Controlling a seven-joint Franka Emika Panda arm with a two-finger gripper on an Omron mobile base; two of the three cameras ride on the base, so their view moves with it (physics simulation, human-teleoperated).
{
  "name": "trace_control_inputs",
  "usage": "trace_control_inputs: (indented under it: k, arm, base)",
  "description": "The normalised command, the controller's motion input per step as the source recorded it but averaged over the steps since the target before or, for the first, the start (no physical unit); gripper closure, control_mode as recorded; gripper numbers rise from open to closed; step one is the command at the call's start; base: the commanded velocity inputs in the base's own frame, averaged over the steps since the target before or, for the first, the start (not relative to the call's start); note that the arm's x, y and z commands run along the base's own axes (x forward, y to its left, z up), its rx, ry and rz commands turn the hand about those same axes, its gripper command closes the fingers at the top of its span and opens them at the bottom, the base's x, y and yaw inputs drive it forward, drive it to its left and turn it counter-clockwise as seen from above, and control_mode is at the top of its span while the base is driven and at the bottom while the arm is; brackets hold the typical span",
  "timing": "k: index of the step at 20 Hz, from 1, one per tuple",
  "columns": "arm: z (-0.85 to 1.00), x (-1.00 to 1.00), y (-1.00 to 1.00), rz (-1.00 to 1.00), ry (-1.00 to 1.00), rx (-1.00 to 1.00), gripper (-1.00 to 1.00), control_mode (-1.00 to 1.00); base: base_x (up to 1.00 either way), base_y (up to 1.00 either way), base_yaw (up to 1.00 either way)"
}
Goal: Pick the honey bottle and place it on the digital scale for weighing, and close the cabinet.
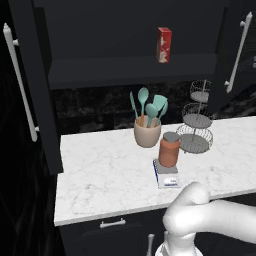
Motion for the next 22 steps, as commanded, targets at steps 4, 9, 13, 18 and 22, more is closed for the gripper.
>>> trace_control_inputs:
  k: [4, 9, 13, 18, 22]
  arm:
    - [-0.95, 1.00, 0.85, -0.29, -0.23, 0.14, 1.00, -1.00]
    - [-0.23, 1.00, 0.88, -0.15, -0.48, 0.01, 1.00, -1.00]
    - [-0.13, 1.00, 0.70, -0.11, -0.42, 0.00, 1.00, -1.00]
    - [-0.01, 1.00, 0.37, -0.08, -0.22, 0.00, 1.00, -1.00]
    - [0.11, 0.69, 0.28, -0.11, 0.00, 0.00, 1.00, -1.00]
  base:
    - [0.00, 0.00, 0.00]
    - [0.00, 0.00, 0.00]
    - [0.00, 0.00, 0.00]
    - [0.00, 0.00, 0.00]
    - [0.00, 0.00, 0.00]
